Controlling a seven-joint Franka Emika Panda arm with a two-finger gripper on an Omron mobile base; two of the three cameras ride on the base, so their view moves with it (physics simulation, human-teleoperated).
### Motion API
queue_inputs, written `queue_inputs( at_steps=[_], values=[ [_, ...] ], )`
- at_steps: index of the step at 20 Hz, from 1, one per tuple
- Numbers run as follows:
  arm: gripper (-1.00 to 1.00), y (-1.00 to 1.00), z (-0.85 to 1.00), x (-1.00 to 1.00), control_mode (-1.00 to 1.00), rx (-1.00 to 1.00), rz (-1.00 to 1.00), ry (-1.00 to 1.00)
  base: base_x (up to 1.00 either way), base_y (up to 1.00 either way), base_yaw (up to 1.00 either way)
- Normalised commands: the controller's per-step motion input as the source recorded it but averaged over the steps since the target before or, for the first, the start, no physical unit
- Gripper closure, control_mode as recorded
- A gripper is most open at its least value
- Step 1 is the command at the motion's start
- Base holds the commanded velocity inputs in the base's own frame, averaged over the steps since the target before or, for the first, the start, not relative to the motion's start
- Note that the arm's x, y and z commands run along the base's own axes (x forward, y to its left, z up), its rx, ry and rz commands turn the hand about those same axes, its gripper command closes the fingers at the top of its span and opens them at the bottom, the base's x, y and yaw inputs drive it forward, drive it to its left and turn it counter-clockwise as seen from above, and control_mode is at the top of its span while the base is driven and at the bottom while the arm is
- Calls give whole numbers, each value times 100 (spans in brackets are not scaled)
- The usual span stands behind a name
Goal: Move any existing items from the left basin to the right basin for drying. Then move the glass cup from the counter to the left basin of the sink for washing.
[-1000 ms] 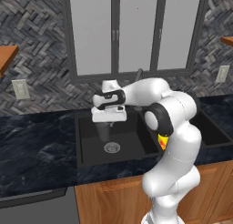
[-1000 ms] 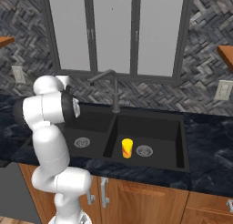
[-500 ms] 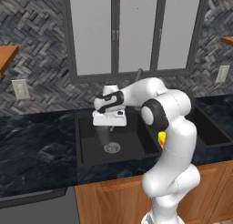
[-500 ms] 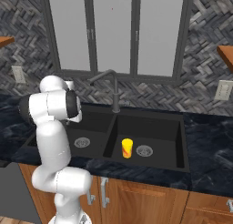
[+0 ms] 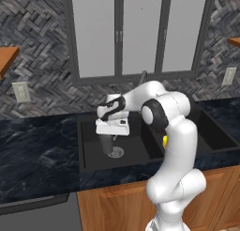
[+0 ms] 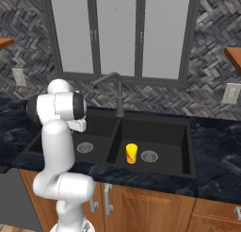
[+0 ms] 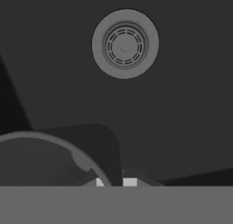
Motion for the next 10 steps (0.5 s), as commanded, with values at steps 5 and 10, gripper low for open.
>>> queue_inputs(
  at_steps=[5,10],
  values=[
    [100,0,-34,9,-100,0,-5,2,0,0,0],
    [100,0,-34,14,-100,-3,-6,1,0,0,0]
  ],
)
